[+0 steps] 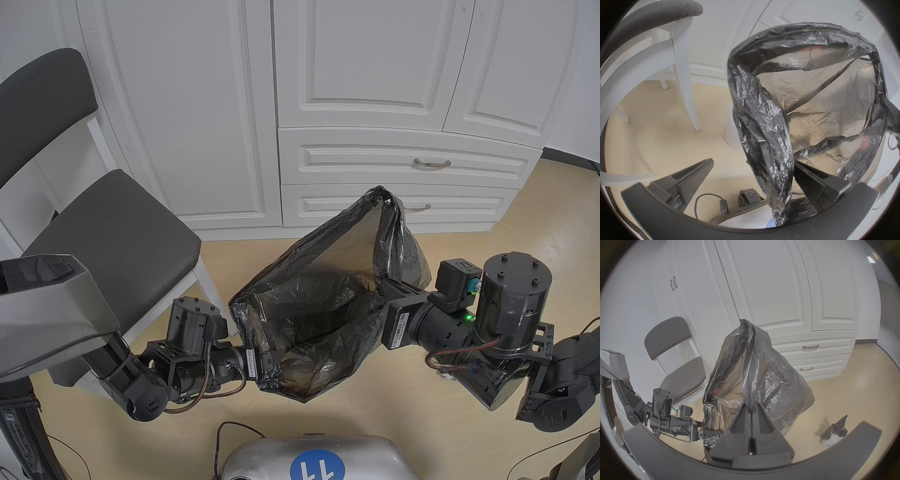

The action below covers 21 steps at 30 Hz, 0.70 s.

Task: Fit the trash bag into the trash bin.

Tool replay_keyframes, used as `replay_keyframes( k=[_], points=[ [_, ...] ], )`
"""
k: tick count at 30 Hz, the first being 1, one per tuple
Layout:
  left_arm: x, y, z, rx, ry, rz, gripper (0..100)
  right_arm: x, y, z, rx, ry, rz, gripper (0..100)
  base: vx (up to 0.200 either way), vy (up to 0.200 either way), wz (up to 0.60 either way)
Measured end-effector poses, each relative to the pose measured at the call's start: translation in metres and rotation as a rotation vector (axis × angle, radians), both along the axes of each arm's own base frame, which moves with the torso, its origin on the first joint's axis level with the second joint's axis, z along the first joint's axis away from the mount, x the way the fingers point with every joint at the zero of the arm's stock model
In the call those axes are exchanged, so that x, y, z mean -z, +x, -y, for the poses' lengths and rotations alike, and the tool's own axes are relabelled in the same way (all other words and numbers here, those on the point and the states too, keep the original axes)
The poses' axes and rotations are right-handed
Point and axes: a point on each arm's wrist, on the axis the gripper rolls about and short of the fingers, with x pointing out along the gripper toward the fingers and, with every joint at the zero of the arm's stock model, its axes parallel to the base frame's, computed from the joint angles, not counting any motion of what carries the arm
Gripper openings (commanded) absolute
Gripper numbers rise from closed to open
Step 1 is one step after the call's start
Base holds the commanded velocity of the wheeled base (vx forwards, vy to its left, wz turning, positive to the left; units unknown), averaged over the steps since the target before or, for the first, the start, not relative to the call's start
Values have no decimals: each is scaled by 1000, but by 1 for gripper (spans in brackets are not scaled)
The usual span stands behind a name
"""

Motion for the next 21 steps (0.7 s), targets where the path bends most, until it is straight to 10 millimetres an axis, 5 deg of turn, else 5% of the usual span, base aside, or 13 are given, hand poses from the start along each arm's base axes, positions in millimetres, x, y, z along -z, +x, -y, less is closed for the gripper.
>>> replay_keyframes(
  k=[16, 17, 21],
  points=[
    [-6, -11, 5, 34, -3, 8, 100, 1, 0, 1, 0, -3, -2, 0, 0, 0, 0],
    [-7, -12, 5, 35, -4, 9, 0, 1, -1, 1, 0, -3, -2, 0, 0, 0, 0],
    [-6, -13, 7, 41, -4, 7, 0, 0, -1, 1, 0, -2, -1, 0, 0, 0, 0]
  ],
)
